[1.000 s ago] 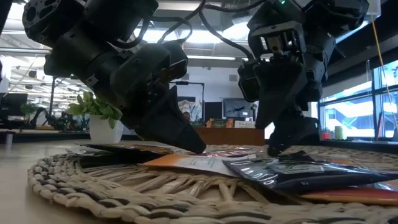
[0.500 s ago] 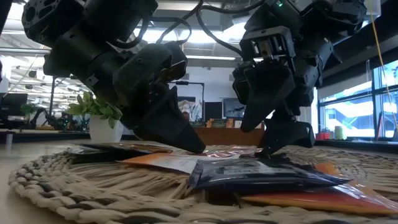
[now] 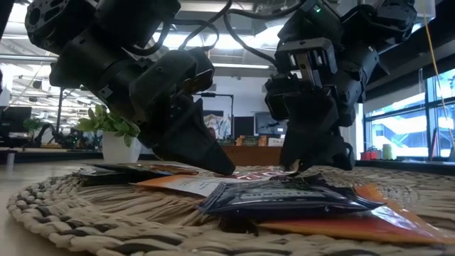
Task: Pick & Place Tea
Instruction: Put the orange tea bag into the middle section of the wooden organizer
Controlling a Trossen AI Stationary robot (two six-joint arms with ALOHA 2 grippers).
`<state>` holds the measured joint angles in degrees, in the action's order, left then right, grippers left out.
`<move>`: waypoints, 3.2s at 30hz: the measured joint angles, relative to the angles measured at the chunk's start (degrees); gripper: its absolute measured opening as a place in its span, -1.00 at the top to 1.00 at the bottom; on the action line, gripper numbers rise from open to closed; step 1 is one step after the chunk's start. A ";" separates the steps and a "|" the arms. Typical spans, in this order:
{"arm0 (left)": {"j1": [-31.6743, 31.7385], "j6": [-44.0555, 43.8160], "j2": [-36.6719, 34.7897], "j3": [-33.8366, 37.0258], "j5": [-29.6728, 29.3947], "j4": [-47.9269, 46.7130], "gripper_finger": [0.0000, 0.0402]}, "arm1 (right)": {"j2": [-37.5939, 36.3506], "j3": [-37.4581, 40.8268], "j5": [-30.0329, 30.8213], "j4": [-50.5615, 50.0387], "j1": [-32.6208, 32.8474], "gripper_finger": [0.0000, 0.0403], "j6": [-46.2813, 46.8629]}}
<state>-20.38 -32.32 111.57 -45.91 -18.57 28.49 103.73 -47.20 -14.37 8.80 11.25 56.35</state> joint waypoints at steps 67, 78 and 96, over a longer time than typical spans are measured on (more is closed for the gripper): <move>0.74 18.14 -26.49 0.02 -0.72 -24.57 0.97 | 2.72 -41.15 17.68 -59.84 -31.59 0.96 -63.33; 0.72 18.14 -26.49 0.02 -1.48 -25.02 0.95 | 8.05 -41.99 17.68 -61.26 -31.71 0.96 -64.67; 0.72 18.12 -26.51 0.02 -1.49 -25.32 0.97 | 8.78 -41.97 17.46 -59.92 -31.71 0.80 -68.20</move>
<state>-19.66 -14.20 85.06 -45.89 -20.05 3.17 112.51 -89.17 3.09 -51.12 -20.47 -11.85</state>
